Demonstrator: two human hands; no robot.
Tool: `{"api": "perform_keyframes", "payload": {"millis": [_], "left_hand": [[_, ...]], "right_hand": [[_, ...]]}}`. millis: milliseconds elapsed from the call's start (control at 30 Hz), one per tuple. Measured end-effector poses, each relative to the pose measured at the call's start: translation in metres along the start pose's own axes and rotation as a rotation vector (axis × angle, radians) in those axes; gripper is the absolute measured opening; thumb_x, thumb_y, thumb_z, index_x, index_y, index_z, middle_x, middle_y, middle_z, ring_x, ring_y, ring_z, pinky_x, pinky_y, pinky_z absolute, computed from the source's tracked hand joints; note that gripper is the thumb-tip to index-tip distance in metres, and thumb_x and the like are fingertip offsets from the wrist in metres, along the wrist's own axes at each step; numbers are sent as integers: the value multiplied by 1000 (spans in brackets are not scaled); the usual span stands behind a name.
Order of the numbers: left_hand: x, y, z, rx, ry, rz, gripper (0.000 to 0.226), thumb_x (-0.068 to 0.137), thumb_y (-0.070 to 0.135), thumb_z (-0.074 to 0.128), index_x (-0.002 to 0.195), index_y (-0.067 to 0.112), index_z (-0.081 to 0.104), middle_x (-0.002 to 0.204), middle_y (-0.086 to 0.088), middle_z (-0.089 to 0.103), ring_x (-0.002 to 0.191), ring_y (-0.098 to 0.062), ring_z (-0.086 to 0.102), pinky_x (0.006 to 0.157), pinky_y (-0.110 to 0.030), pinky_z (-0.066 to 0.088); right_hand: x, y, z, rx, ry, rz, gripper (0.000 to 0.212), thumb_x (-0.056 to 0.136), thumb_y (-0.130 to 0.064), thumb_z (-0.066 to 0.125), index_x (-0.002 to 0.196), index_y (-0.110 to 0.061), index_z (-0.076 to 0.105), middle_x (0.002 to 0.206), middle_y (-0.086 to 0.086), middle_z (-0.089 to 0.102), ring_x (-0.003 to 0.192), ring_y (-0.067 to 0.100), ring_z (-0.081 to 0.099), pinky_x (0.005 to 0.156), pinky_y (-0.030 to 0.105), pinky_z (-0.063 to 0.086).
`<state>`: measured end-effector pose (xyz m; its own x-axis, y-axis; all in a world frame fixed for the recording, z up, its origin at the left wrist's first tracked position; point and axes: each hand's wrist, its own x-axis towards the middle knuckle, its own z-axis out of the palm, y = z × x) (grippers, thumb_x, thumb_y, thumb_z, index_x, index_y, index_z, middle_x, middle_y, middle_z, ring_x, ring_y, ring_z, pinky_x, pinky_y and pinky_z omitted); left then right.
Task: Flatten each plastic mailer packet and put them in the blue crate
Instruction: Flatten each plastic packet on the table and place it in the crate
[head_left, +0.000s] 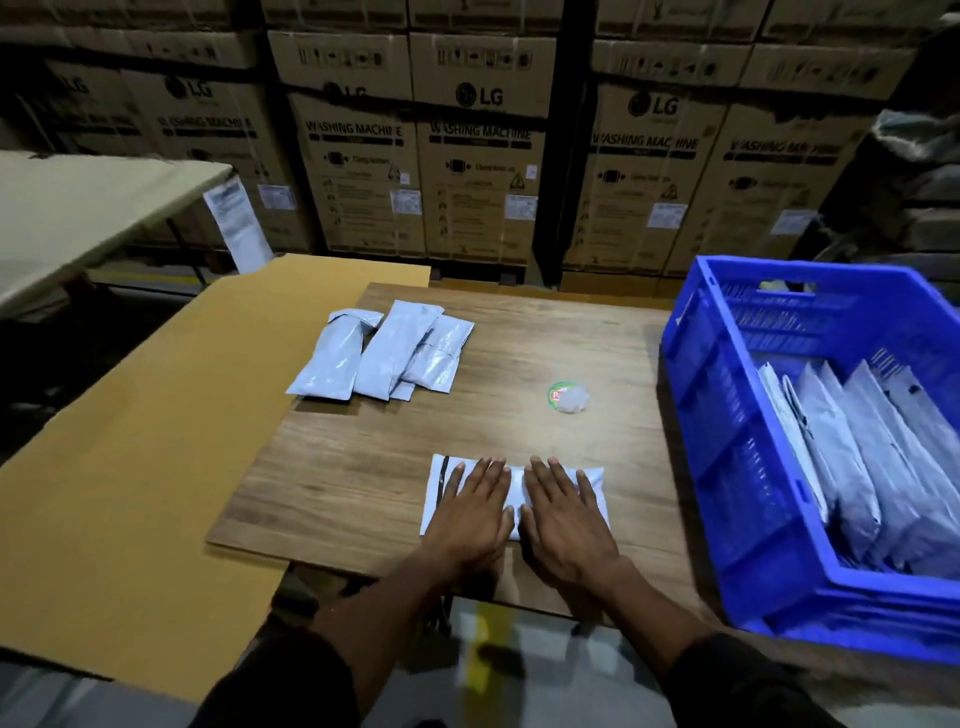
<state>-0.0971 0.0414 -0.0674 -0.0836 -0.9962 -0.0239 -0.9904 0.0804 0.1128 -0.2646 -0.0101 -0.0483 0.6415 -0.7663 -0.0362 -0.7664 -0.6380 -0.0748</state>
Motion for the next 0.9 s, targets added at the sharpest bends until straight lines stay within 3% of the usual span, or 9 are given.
{"api": "perform_keyframes", "payload": {"millis": [100,167,300,533,900], "left_hand": [[4,-2,19,14,60,-67,58,92,37,35,132,8,65,139,-8,61,133,-25,54,112,-50,24],[6,-4,24,33,117,-79,59,94,36,35,136,6,61,142,-9,59,135,-26,52,112,-51,24],[8,-8,31,33,213,-55,59,96,36,35,142,5,55,147,-11,54,138,-27,49,114,-52,23],[3,-8,42,-17,353,-4,56,101,33,39,149,4,46,156,-12,42,147,-27,35,118,-53,27],[3,-9,44,-40,331,-20,56,104,36,29,149,5,46,157,-12,41,147,-27,36,116,-52,28]], "right_hand": [[3,2,10,-10,8,-15,56,94,-38,33,132,-9,63,140,6,59,127,27,57,101,51,46],[3,3,15,-9,40,-14,55,95,-38,34,133,-9,62,141,4,58,129,26,56,107,48,41],[5,4,24,-14,84,-13,57,99,-39,31,143,-11,52,151,3,48,140,25,44,112,46,21],[1,5,32,-4,102,-19,58,101,-41,30,153,-16,36,161,-2,31,150,21,23,118,49,18],[3,4,34,-6,93,7,59,101,-42,27,154,-17,35,162,-3,29,151,19,21,117,48,13]]}}
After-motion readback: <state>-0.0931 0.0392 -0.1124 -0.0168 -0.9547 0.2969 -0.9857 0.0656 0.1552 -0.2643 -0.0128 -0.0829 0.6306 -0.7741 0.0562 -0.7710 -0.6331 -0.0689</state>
